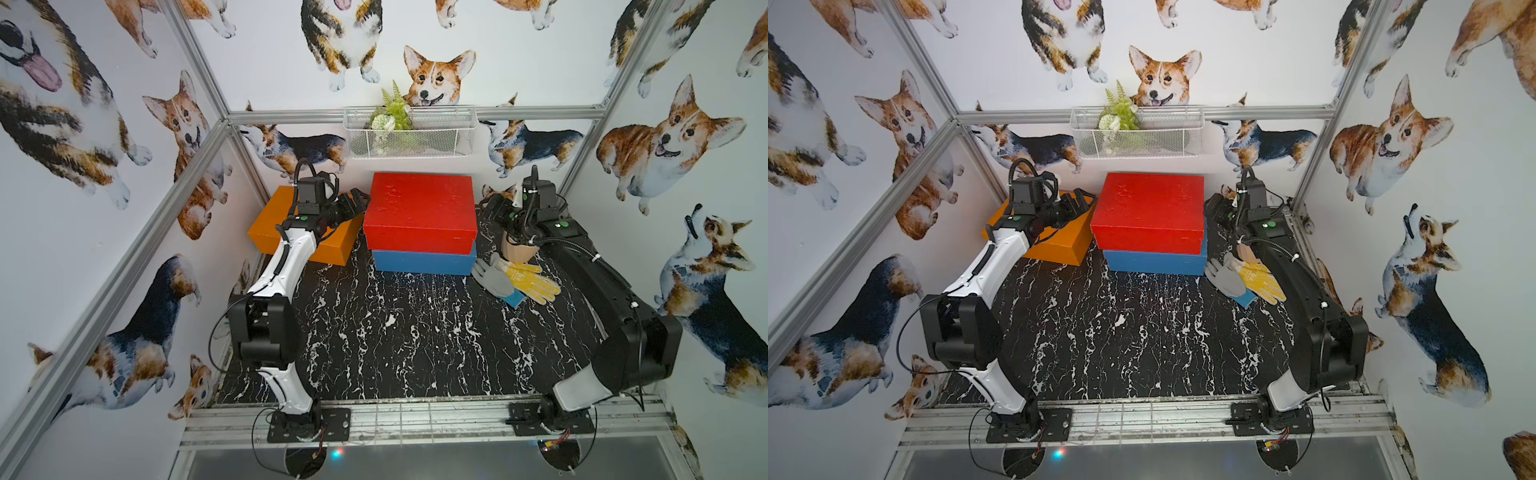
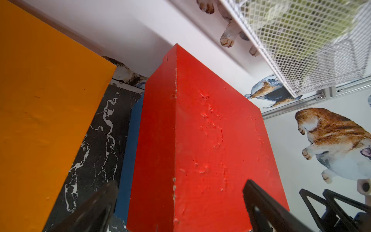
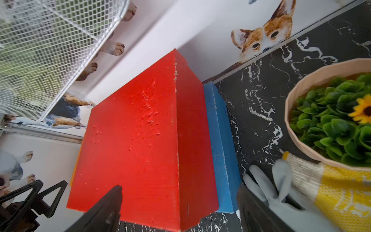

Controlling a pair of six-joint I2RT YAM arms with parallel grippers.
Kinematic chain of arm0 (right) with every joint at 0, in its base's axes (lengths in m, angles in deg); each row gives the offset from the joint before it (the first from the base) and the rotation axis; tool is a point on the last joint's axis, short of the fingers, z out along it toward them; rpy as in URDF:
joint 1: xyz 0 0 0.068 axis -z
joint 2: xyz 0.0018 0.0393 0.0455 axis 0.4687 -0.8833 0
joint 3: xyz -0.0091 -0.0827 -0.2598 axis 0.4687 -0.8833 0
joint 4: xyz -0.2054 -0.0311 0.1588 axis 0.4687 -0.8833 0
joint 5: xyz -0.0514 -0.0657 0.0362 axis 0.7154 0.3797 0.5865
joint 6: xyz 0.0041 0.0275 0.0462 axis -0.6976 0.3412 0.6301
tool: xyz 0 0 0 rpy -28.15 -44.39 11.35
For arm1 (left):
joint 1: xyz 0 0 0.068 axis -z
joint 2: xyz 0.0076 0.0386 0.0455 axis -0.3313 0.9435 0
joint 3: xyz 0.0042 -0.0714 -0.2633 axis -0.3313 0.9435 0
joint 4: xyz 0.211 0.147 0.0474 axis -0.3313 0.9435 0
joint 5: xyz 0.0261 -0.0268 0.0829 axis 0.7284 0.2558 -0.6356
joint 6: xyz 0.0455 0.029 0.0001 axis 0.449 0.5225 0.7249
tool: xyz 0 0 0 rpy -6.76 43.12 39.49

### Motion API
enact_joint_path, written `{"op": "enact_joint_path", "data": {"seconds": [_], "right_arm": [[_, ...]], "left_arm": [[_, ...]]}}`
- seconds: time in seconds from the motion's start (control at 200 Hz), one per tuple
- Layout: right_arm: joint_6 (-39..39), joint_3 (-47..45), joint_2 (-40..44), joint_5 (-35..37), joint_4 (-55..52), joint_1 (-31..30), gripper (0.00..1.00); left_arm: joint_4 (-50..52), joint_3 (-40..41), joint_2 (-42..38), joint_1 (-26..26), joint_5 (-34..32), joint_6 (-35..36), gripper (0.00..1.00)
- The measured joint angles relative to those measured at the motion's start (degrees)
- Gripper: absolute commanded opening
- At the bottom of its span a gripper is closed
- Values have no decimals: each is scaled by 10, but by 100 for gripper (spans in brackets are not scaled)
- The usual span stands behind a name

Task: Stack the shoeboxes
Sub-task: Adjust the shoebox.

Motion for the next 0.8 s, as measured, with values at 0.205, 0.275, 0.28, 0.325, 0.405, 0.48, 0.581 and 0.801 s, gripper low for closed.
{"op": "enact_joint_path", "data": {"seconds": [0.205, 0.275, 0.28, 0.325, 0.405, 0.48, 0.581, 0.801], "right_arm": [[-10, 73, -89, -25, -15, 1, 87], [-12, 84, -106, -32, -21, 1, 87], [-12, 84, -106, -32, -21, 1, 87], [-13, 87, -115, -37, -23, 1, 87], [-14, 87, -121, -41, -27, 1, 87], [-14, 87, -126, -42, -28, 1, 87], [-14, 82, -127, -45, -28, 2, 87], [-14, 68, -127, -53, -26, 4, 86]], "left_arm": [[21, -86, 85, 18, 11, 0, 100], [29, -95, 96, 28, 12, 0, 100], [29, -96, 97, 29, 12, 0, 100], [30, -97, 100, 37, 14, 0, 100], [33, -97, 103, 50, 13, 0, 100], [33, -98, 108, 59, 14, 0, 100], [33, -91, 112, 62, 14, -1, 100], [31, -78, 108, 62, 12, -4, 100]]}}
